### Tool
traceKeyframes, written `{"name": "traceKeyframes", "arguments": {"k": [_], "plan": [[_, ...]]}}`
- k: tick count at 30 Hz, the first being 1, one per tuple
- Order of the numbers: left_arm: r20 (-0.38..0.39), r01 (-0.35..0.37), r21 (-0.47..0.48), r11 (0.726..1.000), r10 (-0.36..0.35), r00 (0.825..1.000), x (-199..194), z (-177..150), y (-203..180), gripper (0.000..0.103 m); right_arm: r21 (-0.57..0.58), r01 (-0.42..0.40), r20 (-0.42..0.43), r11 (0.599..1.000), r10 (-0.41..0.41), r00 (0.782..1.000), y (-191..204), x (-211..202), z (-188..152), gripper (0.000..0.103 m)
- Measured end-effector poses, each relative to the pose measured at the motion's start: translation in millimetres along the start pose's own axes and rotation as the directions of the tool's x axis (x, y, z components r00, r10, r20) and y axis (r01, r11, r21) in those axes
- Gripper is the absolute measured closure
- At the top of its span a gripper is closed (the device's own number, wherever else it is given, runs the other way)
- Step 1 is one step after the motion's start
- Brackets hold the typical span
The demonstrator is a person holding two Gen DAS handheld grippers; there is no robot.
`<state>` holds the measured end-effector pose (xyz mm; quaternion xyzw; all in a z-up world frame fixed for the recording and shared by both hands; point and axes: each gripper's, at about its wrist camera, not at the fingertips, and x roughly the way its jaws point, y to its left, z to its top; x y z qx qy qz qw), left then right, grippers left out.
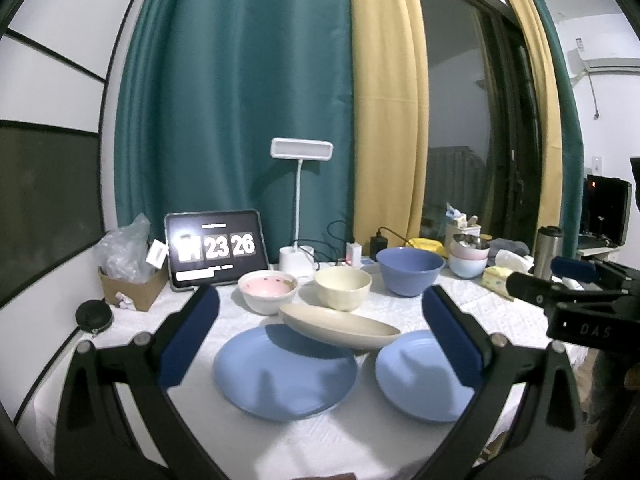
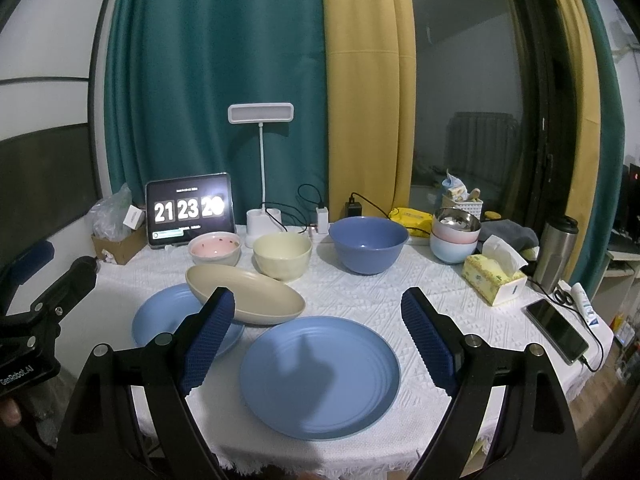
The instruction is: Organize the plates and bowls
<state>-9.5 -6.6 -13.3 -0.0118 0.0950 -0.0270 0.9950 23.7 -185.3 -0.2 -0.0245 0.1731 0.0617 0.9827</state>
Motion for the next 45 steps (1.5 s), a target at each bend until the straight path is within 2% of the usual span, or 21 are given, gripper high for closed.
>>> {"name": "traceKeyframes", "arguments": {"k": [45], "plan": [[-0.02, 0.004, 0.002, 1.0, -0.004, 1.0, 4.9, 4.2, 0.2, 0.001, 0.007, -0.001, -0.013, 1.0, 0.001, 1.0, -9.5, -2.3, -4.0, 0.014]]}}
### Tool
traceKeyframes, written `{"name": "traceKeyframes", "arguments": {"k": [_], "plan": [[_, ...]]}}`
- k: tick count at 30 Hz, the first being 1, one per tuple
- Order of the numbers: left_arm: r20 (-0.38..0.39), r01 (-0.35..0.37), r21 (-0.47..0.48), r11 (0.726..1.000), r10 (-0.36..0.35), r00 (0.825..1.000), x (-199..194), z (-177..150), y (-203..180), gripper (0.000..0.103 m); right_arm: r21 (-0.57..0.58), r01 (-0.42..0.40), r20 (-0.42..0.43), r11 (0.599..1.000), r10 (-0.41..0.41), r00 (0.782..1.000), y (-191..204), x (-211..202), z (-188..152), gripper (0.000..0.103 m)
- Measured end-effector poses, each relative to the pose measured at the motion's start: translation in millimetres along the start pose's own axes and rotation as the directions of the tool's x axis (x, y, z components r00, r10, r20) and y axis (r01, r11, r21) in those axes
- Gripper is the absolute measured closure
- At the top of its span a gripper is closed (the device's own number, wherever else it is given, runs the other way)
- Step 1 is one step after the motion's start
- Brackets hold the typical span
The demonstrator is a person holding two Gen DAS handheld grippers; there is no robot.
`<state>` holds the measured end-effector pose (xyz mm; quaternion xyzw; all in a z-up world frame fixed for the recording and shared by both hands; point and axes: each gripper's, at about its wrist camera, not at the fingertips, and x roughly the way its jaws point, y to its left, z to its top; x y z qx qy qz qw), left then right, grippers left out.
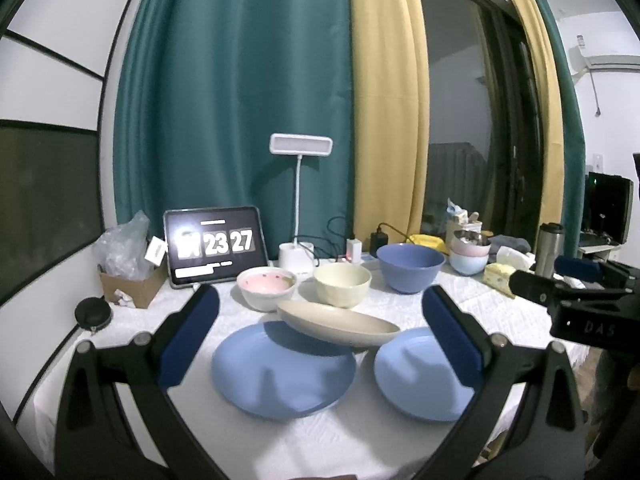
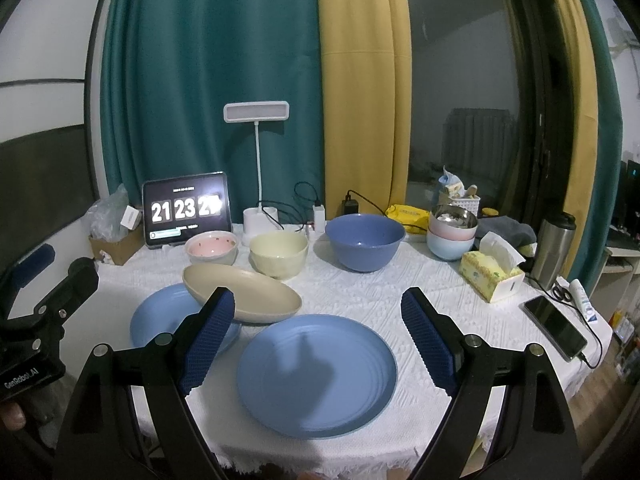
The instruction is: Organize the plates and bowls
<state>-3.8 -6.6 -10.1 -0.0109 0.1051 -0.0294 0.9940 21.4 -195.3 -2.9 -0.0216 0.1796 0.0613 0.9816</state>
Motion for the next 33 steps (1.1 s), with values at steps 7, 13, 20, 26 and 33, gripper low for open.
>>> {"name": "traceKeyframes", "arguments": {"k": [7, 13, 20, 26, 33], "plan": [[-0.034, 0.015, 0.022, 1.0, -0.014, 0.999, 10, -8, -7, 0.001, 0.013, 0.003, -0.028, 1.0, -0.003, 1.0, -2, 9, -6, 0.014], [-0.099, 0.041, 0.048, 0.998, -0.036, 0.994, 31, -19, -19, 0.001, 0.031, 0.007, -0.07, 0.999, -0.005, 0.998, -9, 25, -15, 0.014], [-0.184, 0.079, 0.07, 0.994, -0.065, 0.981, 59, -35, -35, 0.001, 0.06, 0.019, -0.133, 0.998, -0.011, 0.991, -22, 50, -30, 0.014], [-0.282, 0.134, 0.112, 0.985, -0.098, 0.954, 85, -52, -56, 0.002, 0.086, 0.024, -0.179, 0.996, -0.008, 0.984, -36, 69, -43, 0.014], [-0.364, 0.168, 0.134, 0.977, -0.109, 0.925, 111, -70, -76, 0.002, 0.113, 0.022, -0.23, 0.993, 0.005, 0.973, -54, 92, -59, 0.014]]}}
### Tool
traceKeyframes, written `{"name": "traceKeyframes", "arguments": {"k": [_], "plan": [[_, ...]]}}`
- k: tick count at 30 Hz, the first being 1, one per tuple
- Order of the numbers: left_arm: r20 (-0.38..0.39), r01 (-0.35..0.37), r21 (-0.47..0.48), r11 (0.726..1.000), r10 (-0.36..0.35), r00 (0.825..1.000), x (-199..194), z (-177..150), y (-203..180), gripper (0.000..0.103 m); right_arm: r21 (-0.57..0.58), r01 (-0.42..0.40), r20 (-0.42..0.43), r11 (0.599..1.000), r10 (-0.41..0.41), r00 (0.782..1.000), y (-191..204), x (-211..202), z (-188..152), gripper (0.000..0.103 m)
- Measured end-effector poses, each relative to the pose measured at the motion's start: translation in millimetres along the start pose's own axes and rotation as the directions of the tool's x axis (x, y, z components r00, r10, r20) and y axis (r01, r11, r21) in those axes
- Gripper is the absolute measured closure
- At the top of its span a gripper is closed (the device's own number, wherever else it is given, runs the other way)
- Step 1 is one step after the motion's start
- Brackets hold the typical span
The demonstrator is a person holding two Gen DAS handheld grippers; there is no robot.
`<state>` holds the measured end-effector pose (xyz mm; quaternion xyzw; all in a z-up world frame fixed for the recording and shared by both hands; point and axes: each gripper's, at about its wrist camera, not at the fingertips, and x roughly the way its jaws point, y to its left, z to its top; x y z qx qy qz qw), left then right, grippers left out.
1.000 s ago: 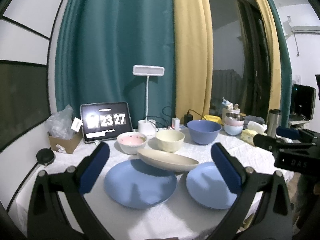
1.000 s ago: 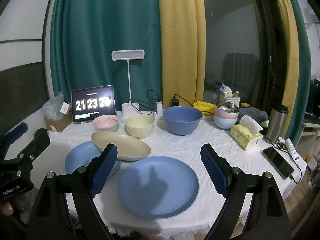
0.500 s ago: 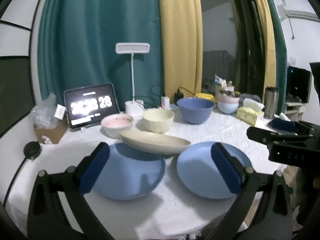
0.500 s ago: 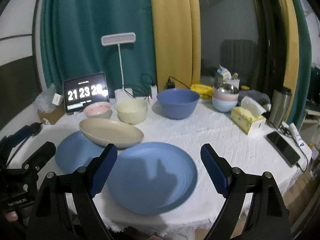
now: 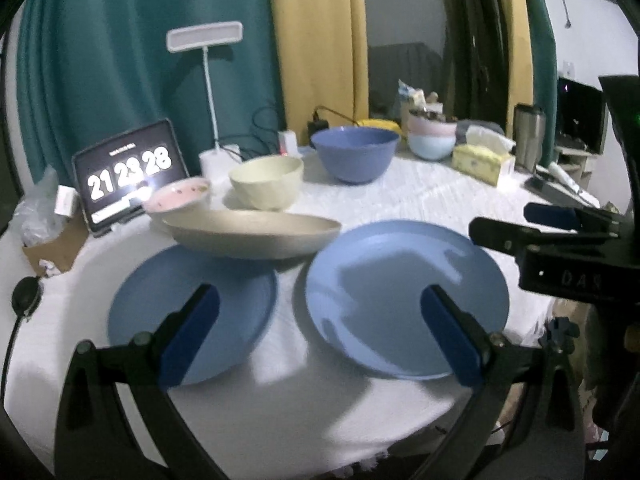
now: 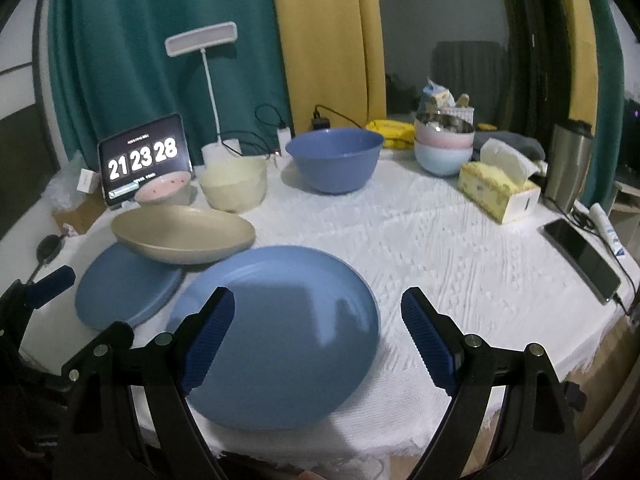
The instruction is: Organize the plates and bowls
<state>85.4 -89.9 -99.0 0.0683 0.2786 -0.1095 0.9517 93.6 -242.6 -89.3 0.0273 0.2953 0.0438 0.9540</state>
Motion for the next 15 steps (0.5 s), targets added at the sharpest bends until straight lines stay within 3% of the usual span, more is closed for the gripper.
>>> {"name": "traceKeyframes", "arguments": {"k": [4, 12, 15], "plan": [[-0.051, 0.013, 0.018, 1.0, -0.012, 0.999, 19, -3, -10, 0.009, 0.026, -0.02, -0.036, 0.999, 0.021, 0.999, -12, 15, -4, 0.014], [-0.196, 0.02, 0.016, 1.0, -0.017, 0.98, 60, -8, -19, 0.045, 0.036, -0.004, -0.081, 0.999, 0.007, 0.997, -29, 42, -8, 0.015], [-0.232, 0.013, 0.007, 1.0, -0.011, 0.973, 71, -11, -18, 0.047, 0.034, -0.009, -0.094, 0.999, 0.013, 0.996, -32, 49, -10, 0.019]]}}
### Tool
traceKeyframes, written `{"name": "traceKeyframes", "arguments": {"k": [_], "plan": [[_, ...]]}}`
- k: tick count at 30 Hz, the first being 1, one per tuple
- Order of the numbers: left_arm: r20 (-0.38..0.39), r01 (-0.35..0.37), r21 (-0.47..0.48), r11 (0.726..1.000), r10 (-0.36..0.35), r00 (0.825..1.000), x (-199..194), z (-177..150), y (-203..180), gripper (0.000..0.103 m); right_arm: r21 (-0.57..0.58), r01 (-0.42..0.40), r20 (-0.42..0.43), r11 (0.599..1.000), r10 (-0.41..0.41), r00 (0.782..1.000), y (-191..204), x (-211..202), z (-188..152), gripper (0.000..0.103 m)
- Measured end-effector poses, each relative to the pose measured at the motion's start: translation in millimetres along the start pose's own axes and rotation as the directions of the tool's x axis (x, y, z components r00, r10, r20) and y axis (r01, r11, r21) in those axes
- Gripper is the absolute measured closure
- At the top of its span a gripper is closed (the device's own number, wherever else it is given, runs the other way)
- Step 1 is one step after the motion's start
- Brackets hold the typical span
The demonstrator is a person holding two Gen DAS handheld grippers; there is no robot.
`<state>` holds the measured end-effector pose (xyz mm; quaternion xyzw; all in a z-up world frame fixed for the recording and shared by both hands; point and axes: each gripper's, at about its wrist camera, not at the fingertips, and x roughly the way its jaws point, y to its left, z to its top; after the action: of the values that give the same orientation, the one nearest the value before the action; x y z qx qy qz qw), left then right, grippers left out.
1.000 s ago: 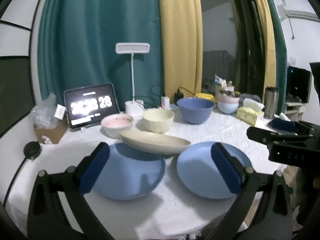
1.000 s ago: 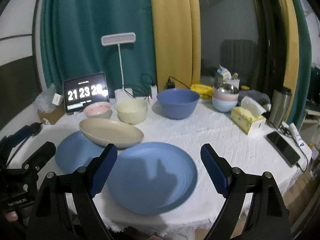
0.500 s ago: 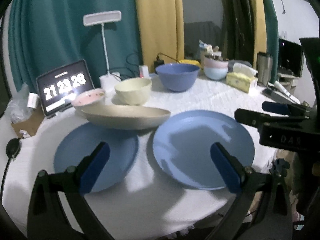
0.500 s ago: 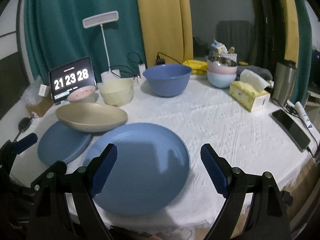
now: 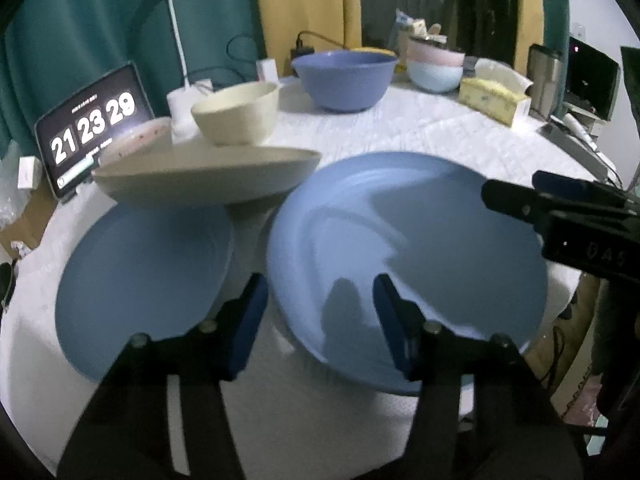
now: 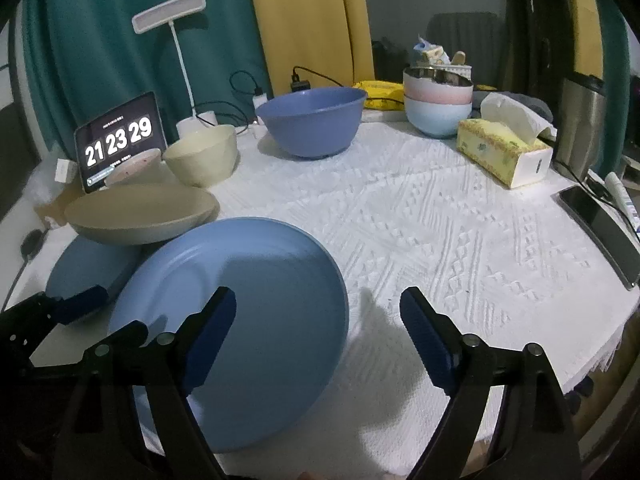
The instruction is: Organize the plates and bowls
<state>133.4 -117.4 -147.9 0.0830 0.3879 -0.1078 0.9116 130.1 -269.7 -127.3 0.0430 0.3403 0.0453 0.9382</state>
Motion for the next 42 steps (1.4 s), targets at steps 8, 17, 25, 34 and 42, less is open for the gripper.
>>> {"name": "traceKeyframes", "arguments": {"k": [8, 17, 25, 34, 42], "plan": [[-0.042, -0.016, -0.015, 1.0, 0.016, 0.999, 11, 1, 4, 0.059, -0.002, -0.023, -0.06, 1.0, 0.023, 0.998, -4, 19, -2, 0.055], [-0.041, 0.002, -0.019, 1.0, -0.003, 0.999, 12, 7, 2, 0.071, -0.013, 0.004, -0.078, 1.0, -0.005, 0.997, -9, 26, 0, 0.072], [-0.03, 0.028, 0.011, 1.0, -0.028, 0.999, 16, 18, -10, 0.072, 0.001, 0.047, -0.056, 0.999, -0.047, 0.997, -26, 22, 12, 0.073], [-0.024, 0.041, 0.019, 0.999, -0.04, 0.999, 24, 32, -17, 0.072, 0.006, 0.066, -0.05, 0.998, -0.065, 0.997, -34, 27, 23, 0.073], [-0.018, 0.052, 0.021, 0.998, -0.052, 0.999, 31, 47, -20, 0.072, 0.009, 0.076, -0.035, 0.997, -0.076, 0.996, -42, 32, 37, 0.073]]}}
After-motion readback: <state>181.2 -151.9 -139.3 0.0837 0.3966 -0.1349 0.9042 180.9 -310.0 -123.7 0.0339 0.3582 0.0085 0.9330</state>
